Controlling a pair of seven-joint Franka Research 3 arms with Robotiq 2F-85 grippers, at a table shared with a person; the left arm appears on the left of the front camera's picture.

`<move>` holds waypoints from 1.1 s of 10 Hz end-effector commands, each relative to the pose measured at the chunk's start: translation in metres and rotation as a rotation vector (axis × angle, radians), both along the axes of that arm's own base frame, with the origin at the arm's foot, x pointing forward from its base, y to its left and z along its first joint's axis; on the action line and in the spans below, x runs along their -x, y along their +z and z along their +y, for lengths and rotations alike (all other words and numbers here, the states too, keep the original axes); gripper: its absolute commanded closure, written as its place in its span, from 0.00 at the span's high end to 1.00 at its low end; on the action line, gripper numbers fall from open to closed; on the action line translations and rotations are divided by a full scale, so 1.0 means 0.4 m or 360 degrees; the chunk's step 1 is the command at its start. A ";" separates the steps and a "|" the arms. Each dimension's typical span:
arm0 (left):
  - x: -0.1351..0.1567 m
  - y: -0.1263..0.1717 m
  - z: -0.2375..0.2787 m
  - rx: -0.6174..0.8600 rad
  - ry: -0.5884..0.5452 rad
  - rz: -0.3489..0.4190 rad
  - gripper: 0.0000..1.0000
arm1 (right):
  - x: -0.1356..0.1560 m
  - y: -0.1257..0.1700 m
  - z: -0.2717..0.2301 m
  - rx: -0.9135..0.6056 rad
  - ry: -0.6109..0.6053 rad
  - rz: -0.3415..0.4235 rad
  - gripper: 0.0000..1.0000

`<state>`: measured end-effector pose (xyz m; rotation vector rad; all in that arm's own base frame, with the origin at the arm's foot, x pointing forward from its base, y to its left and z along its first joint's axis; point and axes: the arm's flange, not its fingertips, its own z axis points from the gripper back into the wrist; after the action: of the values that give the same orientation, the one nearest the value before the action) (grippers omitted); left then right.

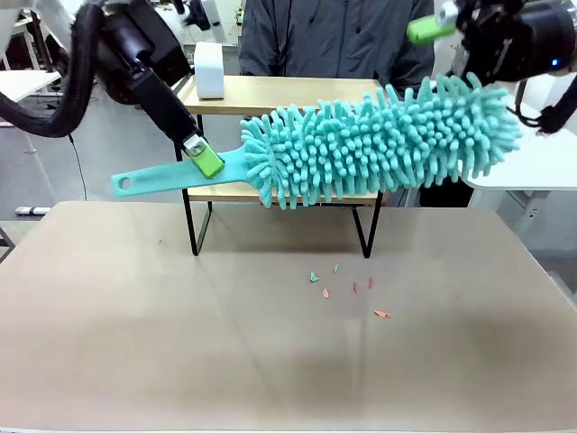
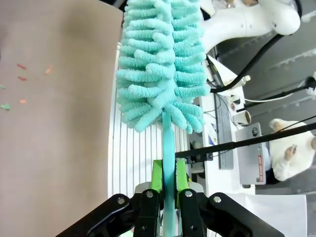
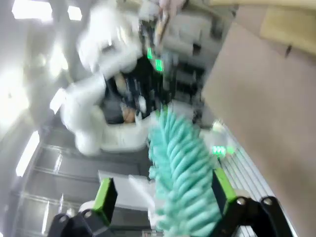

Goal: Clean the shelf.
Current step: Hand the Duster back to the human.

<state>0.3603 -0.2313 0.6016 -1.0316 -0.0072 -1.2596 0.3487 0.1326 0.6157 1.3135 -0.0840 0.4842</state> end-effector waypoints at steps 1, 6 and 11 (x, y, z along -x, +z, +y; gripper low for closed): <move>-0.013 0.006 0.000 -0.0031 -0.0117 0.0028 0.12 | 0.024 -0.002 -0.021 0.0166 0.0336 -0.0115 1.00; 0.001 0.003 -0.007 -0.0059 -0.0247 0.0092 0.12 | 0.045 -0.030 -0.010 0.0237 0.0672 -0.0078 1.00; 0.003 0.001 -0.013 -0.0058 -0.0215 0.0106 0.12 | 0.056 -0.033 -0.010 0.0308 0.0673 -0.0081 1.00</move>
<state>0.3576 -0.2368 0.5990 -1.0588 0.1497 -1.3316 0.3268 0.1305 0.6017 1.1545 0.2006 0.8323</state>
